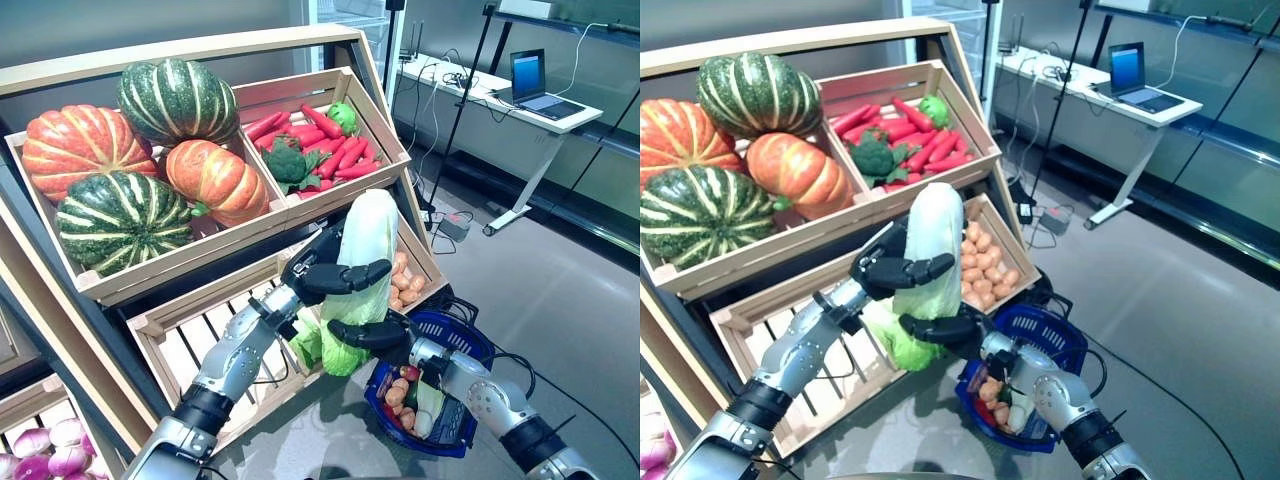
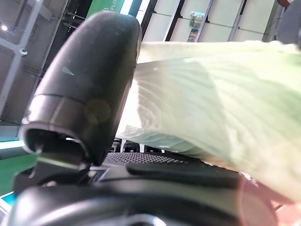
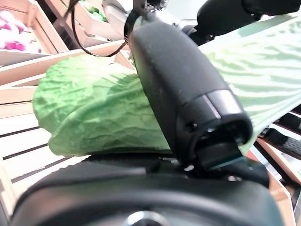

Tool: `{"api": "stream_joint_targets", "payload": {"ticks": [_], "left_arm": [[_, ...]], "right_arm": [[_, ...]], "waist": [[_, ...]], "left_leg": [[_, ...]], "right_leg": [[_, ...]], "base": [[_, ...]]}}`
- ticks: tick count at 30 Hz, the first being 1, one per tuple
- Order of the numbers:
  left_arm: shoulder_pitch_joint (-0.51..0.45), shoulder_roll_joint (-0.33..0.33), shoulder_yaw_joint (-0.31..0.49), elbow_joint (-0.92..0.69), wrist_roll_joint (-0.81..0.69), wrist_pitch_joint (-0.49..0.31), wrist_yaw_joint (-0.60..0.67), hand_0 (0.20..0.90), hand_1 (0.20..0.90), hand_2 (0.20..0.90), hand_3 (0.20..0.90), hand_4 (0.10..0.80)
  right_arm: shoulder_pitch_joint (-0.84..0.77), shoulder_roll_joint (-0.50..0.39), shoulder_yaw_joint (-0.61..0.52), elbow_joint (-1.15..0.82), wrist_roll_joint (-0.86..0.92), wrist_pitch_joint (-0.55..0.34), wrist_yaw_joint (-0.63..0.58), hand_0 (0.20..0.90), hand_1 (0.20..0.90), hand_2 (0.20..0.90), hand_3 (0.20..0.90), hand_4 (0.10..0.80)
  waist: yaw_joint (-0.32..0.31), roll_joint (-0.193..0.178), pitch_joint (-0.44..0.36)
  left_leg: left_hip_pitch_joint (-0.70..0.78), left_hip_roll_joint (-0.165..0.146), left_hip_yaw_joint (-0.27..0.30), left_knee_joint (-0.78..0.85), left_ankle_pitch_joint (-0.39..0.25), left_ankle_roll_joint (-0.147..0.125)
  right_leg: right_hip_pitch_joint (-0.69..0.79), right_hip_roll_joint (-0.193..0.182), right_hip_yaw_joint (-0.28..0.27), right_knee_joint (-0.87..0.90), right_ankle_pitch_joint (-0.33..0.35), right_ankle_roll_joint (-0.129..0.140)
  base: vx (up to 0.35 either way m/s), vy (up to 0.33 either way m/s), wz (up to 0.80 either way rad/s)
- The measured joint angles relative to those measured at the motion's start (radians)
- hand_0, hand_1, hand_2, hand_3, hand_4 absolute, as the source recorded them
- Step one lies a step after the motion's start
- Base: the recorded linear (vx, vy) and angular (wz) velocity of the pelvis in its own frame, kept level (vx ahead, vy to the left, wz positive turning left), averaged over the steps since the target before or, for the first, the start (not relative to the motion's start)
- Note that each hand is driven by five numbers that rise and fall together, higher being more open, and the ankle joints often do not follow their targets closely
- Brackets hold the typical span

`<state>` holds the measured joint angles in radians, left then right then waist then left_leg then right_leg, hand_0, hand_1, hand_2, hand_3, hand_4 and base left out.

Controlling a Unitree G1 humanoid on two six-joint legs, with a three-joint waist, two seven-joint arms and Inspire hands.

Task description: Put vegetables into the basket

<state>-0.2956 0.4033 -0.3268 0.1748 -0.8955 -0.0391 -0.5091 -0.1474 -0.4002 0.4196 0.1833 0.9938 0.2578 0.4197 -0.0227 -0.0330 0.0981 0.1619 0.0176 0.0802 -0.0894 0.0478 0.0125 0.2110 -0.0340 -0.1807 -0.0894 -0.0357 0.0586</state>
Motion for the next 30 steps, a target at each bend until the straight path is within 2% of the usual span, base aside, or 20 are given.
{"api": "stream_joint_targets", "payload": {"ticks": [6,16,23,25,28,30], "left_arm": [[0.049,0.0,-0.011,-0.01,0.029,0.014,-0.004,0.9,0.9,0.9,0.9,0.8],[0.095,0.0,-0.018,-0.011,0.084,0.044,0.001,0.9,0.9,0.9,0.9,0.8],[0.096,0.0,-0.003,-0.016,0.096,0.044,0.005,0.9,0.9,0.9,0.9,0.8],[0.097,0.0,0.002,-0.016,0.104,0.033,0.064,0.9,0.9,0.9,0.9,0.8],[0.126,-0.008,0.051,-0.011,0.15,-0.013,0.175,0.9,0.9,0.9,0.9,0.8],[0.171,-0.012,0.146,0.014,0.193,-0.069,0.238,0.9,0.9,0.9,0.9,0.8]], "right_arm": [[0.082,0.036,-0.101,0.045,0.035,-0.012,-0.008,0.3,0.3,0.3,0.3,0.4],[0.167,0.062,-0.114,0.087,0.034,-0.043,-0.008,0.3,0.3,0.3,0.3,0.4],[0.195,0.066,-0.251,0.145,0.035,-0.083,-0.041,0.3,0.3,0.3,0.3,0.4],[0.195,0.061,-0.274,0.169,0.035,-0.102,-0.049,0.3,0.3,0.3,0.3,0.4],[0.201,0.061,-0.289,0.174,0.034,-0.102,-0.049,0.3,0.3,0.3,0.3,0.4],[0.219,0.058,-0.304,0.174,0.034,-0.102,-0.049,0.3,0.3,0.3,0.3,0.4]], "waist": [[-0.018,-0.002,-0.001],[-0.044,-0.003,-0.001],[-0.045,-0.003,-0.001],[-0.046,-0.003,-0.001],[-0.051,-0.003,-0.001],[-0.054,-0.003,-0.001]], "left_leg": [[-0.001,-0.002,0.012,0.0,-0.003,0.004],[-0.002,-0.001,0.036,-0.007,-0.005,0.007],[-0.008,-0.001,0.039,-0.004,-0.005,0.007],[-0.008,-0.001,0.039,-0.001,-0.005,0.007],[-0.008,0.0,0.04,-0.001,-0.005,0.007],[-0.009,0.001,0.038,-0.007,-0.005,0.007]], "right_leg": [[-0.007,-0.004,0.013,0.0,0.003,0.004],[-0.018,-0.004,0.039,-0.001,0.01,0.007],[-0.027,-0.004,0.042,0.0,0.014,0.007],[-0.027,-0.003,0.043,0.0,0.014,0.007],[-0.028,-0.002,0.044,0.0,0.014,0.007],[-0.029,-0.002,0.043,-0.001,0.014,0.006]], "base": [[-0.004,0.002,-0.07],[-0.005,-0.005,-0.07],[0.0,-0.001,-0.01],[0.0,0.0,0.0],[0.009,-0.028,-0.03],[0.0,0.0,0.0]]}}
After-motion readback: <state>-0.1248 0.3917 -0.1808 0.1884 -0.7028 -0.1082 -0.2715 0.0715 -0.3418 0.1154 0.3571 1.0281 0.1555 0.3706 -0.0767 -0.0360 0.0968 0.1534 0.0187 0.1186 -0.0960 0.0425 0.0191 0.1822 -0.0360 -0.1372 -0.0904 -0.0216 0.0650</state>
